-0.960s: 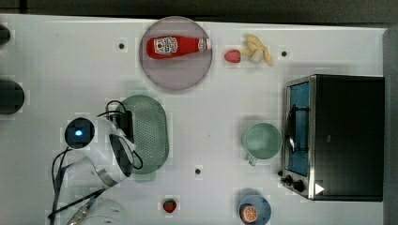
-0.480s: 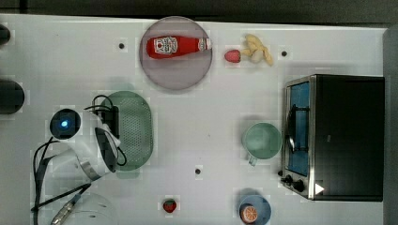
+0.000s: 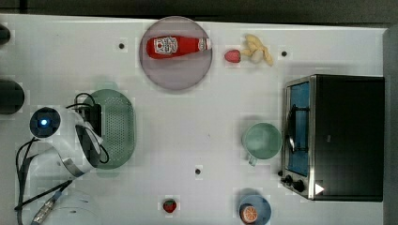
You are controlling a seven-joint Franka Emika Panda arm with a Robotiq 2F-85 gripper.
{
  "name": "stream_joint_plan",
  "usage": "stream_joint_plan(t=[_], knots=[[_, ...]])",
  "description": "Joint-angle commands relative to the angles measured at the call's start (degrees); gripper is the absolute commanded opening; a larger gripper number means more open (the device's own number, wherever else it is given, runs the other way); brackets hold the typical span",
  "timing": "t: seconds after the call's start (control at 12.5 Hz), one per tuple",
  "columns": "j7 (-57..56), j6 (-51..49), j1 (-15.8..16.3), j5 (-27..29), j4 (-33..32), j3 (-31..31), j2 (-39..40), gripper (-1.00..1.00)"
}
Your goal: Drag strainer right to left.
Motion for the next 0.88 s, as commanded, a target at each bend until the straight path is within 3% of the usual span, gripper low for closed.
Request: stream_joint_plan(t=[0.08, 0.72, 0.88], knots=[[7.18, -0.55, 1.72, 0.18, 2.34, 1.04, -0.08, 1.0], [7.95, -0.52, 4.04, 0.03, 6.72, 0.69, 2.58, 1.0], [3.93, -6.07, 3.98, -0.45, 6.03, -0.68, -0.01, 1.0]])
